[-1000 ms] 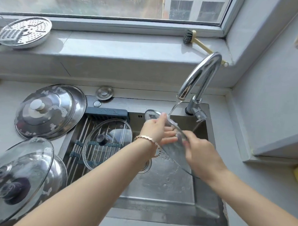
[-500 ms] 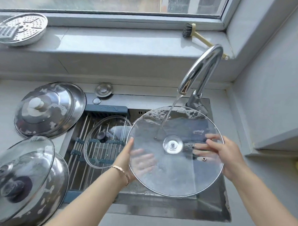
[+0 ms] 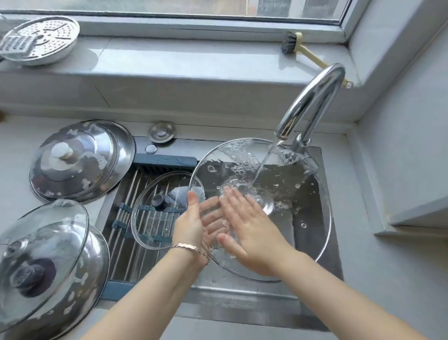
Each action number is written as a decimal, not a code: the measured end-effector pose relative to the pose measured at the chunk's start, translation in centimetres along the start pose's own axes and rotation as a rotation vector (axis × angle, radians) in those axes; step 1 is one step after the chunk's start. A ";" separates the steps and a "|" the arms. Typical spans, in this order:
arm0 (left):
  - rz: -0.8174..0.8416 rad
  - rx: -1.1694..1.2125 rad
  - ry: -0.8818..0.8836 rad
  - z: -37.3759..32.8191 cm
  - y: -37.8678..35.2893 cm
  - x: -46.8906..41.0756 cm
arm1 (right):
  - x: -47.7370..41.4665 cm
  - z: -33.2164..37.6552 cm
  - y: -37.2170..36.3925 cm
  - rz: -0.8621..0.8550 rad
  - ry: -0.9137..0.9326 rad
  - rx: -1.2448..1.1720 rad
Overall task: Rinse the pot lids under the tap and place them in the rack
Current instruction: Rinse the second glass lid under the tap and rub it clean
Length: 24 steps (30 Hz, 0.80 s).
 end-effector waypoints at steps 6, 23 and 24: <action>0.008 0.012 -0.051 -0.9 0.7 0.6 | 1.5 -4.1 1.2 -0.067 -0.118 0.133; -0.042 0.016 -0.006 0.1 0.1 0.7 | -2.0 -1.5 1.7 -0.063 -0.019 0.036; -0.053 0.027 -0.003 0.1 -0.1 0.7 | -2.3 0.0 1.6 -0.070 0.059 0.022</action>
Point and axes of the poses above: each hand's wrist, its own x-axis away from the middle knuckle, its own y-axis out of the back of the hand, z = x × y, the point moved 5 cm from there along -x, towards the middle knuckle, and after that the axes turned 8 degrees about y, right-handed, at the moved point
